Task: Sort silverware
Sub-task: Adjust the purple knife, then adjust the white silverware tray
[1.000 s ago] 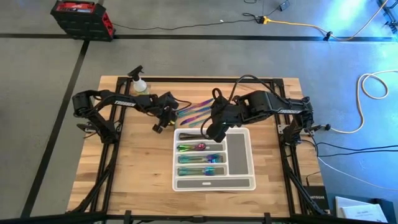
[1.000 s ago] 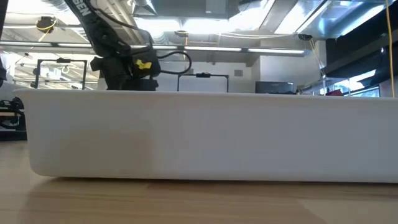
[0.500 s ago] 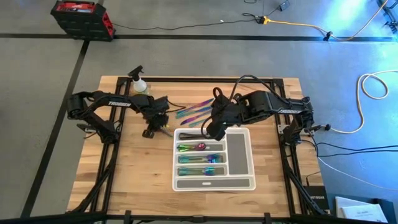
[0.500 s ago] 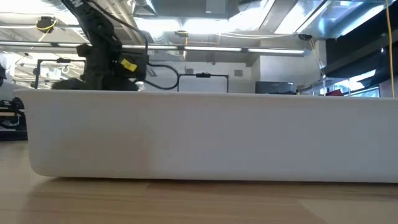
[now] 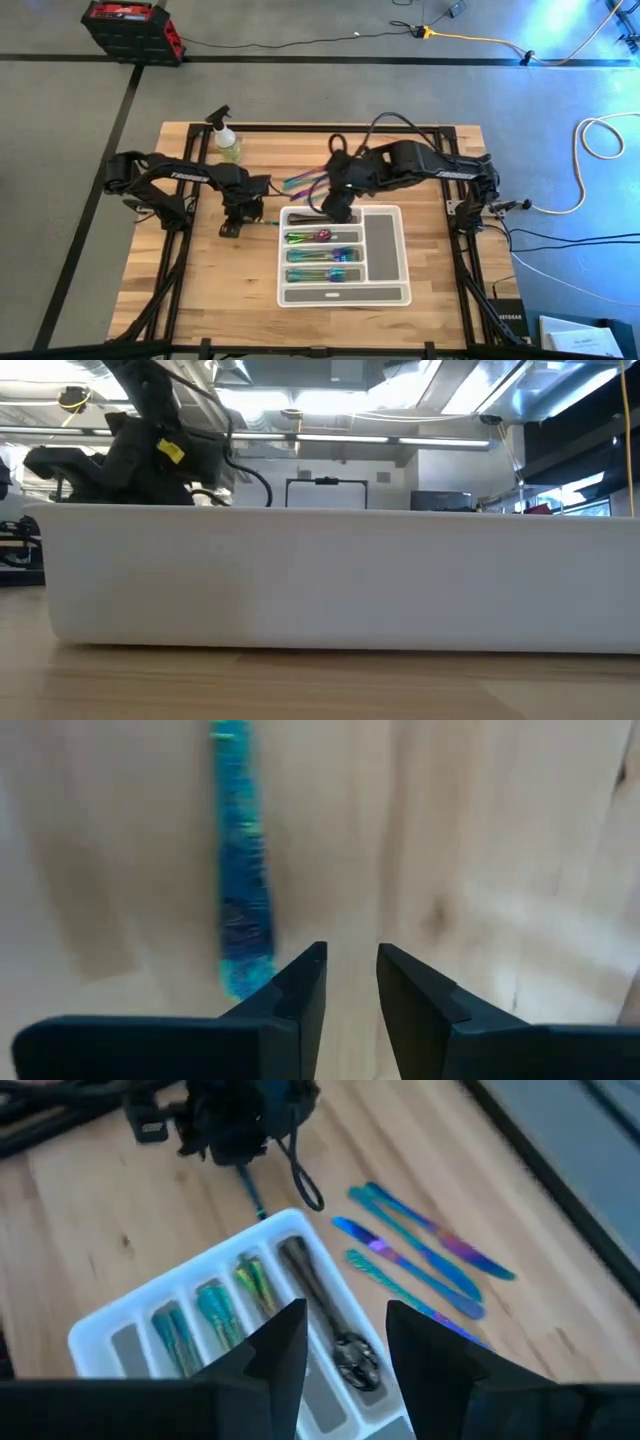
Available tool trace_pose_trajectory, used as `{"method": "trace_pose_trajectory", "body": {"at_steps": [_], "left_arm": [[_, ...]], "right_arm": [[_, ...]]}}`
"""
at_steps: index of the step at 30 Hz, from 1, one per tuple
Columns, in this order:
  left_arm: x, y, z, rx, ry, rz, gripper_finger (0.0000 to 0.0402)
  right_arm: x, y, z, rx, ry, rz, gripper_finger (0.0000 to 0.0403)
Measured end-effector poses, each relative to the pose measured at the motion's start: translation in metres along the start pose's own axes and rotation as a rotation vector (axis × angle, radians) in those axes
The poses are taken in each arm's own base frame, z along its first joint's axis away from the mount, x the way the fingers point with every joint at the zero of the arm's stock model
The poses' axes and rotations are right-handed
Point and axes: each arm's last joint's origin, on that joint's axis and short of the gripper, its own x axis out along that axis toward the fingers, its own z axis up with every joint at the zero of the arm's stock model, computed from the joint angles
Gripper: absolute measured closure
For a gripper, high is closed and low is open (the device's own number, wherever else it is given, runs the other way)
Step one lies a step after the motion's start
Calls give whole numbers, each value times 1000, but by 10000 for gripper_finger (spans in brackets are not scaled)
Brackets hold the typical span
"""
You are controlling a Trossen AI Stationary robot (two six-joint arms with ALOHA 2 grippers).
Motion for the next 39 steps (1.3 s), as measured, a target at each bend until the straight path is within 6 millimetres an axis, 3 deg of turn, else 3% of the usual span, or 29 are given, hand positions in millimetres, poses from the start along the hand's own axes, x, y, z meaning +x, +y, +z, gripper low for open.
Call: {"method": "trace_pose_trajectory", "body": {"at_steps": [10, 17, 27, 34, 39], "left_arm": [[6, -17, 10, -54, -37, -36, 324], [7, -22, 20, -47, -112, -45, 324], [-4, -10, 29, -8, -179, 78, 324], [-27, -10, 60, 122, -412, 177, 324], [-25, -14, 72, 171, -463, 246, 324]], "right_arm": [[51, 17, 2, -103, 125, 44, 281], [56, 16, 3, -54, 99, -29, 281], [19, 0, -4, -29, 85, -77, 281], [-4, -3, -16, -17, 54, -179, 281], [-33, -12, -22, 27, -6, -157, 281]]}}
